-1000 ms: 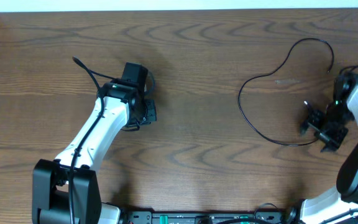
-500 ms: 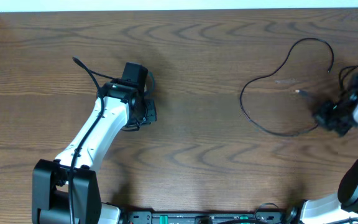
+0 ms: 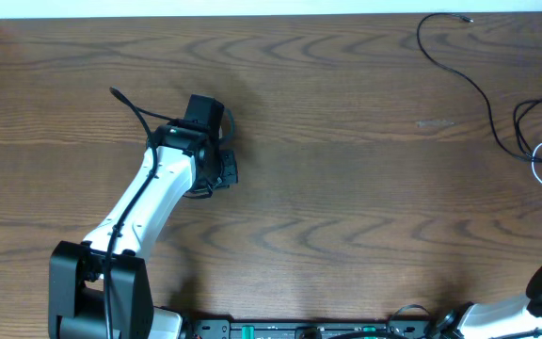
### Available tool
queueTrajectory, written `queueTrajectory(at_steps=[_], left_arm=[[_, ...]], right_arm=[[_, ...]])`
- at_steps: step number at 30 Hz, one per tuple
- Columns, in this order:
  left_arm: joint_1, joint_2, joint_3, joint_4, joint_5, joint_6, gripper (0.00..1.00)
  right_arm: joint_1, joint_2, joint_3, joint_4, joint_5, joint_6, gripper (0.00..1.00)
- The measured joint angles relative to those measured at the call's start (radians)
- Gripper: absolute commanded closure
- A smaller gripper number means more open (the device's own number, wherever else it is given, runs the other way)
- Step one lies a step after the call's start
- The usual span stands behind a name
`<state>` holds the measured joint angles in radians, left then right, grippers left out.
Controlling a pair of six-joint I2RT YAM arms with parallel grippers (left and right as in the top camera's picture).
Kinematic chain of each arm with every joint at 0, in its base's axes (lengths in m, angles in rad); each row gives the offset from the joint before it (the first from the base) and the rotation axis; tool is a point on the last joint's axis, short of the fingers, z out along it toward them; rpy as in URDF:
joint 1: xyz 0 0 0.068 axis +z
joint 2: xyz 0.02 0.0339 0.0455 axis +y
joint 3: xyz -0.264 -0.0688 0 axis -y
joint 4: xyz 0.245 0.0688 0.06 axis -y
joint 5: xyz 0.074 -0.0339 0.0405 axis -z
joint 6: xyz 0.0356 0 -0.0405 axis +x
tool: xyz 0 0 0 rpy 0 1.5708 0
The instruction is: Untangle cables
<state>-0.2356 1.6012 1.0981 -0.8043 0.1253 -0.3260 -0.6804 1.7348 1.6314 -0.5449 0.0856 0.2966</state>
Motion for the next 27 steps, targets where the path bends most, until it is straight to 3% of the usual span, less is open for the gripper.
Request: queueTrajectory(at_steps=[1,3,4,8,11,12,13,16,18,20,23,27], left_arm=[[0.0,0.0,0.0,0.0,0.0,-0.004,0.86],[0.0,0.0,0.0,0.0,0.0,-0.014,0.86],[0.0,0.0,0.0,0.0,0.0,-0.016,0.86],[0.0,0.0,0.0,0.0,0.0,-0.018,0.86],[0.0,0.0,0.0,-0.002,0.0,-0.018,0.86],[0.0,0.0,0.0,0.001,0.0,-0.018,0.86],[0.0,0.0,0.0,-0.001,0.0,-0.018,0.86],[0.0,0.0,0.0,-0.001,0.0,-0.018,0.86],[0.0,0.0,0.0,-0.002,0.0,-0.018,0.86],[0.0,0.0,0.0,-0.003,0.0,-0.018,0.86],[0.0,0.0,0.0,-0.002,0.0,-0.018,0.86],[0.0,0.0,0.0,-0.003,0.0,-0.018,0.86]], right_arm=[[0.001,0.008,0.0,0.0,-0.002,-0.003,0.84],[0.001,0.035,0.0,0.012,-0.058,-0.035,0.3],[0.0,0.043,0.0,0.014,-0.116,-0.053,0.27],[0.02,0.045,0.0,0.003,-0.357,-0.121,0.28],[0.129,0.047,0.0,-0.099,-0.48,-0.269,0.36],[0.202,0.049,0.0,-0.121,-0.447,-0.335,0.45],[0.233,0.051,0.0,-0.121,-0.428,-0.359,0.48],[0.346,0.091,0.0,-0.132,-0.31,-0.451,0.4],[0.389,0.16,0.0,-0.139,-0.232,-0.488,0.4],[0.411,0.264,-0.005,-0.154,-0.154,-0.509,0.47],[0.414,0.354,-0.006,-0.163,-0.041,-0.482,0.47],[0.414,0.378,-0.006,-0.164,0.028,-0.439,0.48]])
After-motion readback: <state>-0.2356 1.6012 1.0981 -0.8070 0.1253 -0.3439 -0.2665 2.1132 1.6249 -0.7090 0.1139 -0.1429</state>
